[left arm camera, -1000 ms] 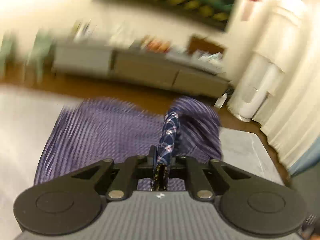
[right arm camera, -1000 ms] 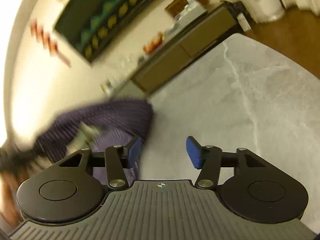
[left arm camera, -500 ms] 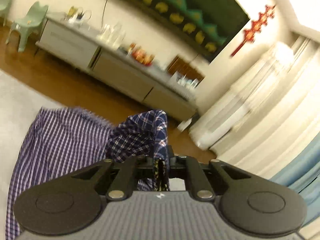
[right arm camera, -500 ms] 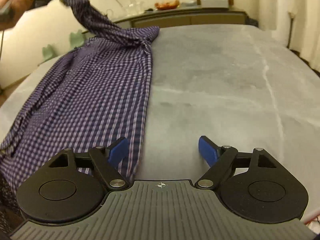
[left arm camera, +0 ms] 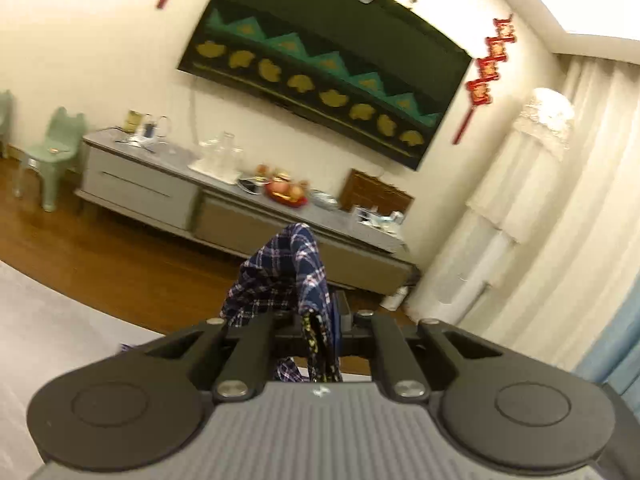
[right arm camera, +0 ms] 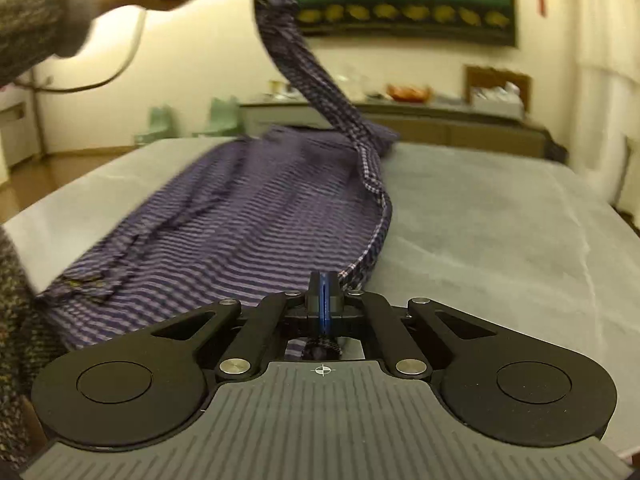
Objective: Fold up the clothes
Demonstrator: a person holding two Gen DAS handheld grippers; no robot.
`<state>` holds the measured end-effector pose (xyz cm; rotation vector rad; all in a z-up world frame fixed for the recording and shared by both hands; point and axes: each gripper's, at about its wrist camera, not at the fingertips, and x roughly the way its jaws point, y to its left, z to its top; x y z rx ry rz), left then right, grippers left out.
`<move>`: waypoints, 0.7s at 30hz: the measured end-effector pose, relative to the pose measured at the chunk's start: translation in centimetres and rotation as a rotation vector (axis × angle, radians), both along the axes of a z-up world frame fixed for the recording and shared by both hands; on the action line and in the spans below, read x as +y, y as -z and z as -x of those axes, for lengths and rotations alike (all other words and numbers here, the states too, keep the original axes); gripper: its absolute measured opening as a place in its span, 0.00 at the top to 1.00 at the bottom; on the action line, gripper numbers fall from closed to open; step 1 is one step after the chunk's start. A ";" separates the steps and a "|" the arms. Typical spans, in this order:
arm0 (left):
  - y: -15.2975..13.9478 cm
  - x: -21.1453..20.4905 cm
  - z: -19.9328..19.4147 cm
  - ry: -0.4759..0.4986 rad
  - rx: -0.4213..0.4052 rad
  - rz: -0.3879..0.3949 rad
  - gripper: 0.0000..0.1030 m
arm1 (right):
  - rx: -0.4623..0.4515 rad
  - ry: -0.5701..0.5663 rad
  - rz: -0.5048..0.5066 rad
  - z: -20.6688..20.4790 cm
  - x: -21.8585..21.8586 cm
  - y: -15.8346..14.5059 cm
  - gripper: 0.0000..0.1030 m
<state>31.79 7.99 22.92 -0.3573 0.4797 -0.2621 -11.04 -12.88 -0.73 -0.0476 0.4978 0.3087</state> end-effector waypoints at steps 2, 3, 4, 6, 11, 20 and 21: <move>0.4 0.1 -0.7 -0.007 0.022 -0.042 0.91 | 0.015 -0.034 0.011 -0.6 0.9 0.4 1.00; 0.6 0.0 -1.0 -0.016 0.029 -0.065 0.91 | 0.025 -0.043 0.019 -0.9 1.2 0.7 1.00; 0.9 -0.1 -1.2 -0.033 0.031 -0.091 0.91 | 0.040 -0.055 0.017 -1.3 1.5 1.0 1.00; 1.6 -0.2 -1.3 -0.053 0.030 -0.102 0.91 | 0.078 -0.084 0.012 -1.9 2.0 1.6 1.00; 3.2 -0.7 -0.9 -0.043 0.023 -0.134 0.91 | 0.189 -0.154 0.023 -2.6 2.6 4.0 1.00; 4.6 -2.8 5.6 0.150 -0.160 -0.281 0.91 | 0.192 -0.198 -0.367 -7.5 -5.8 -2.0 0.51; 4.8 -2.9 6.6 0.174 -0.186 -0.291 0.91 | 0.189 -0.171 -0.360 -9.1 -6.9 -2.9 0.51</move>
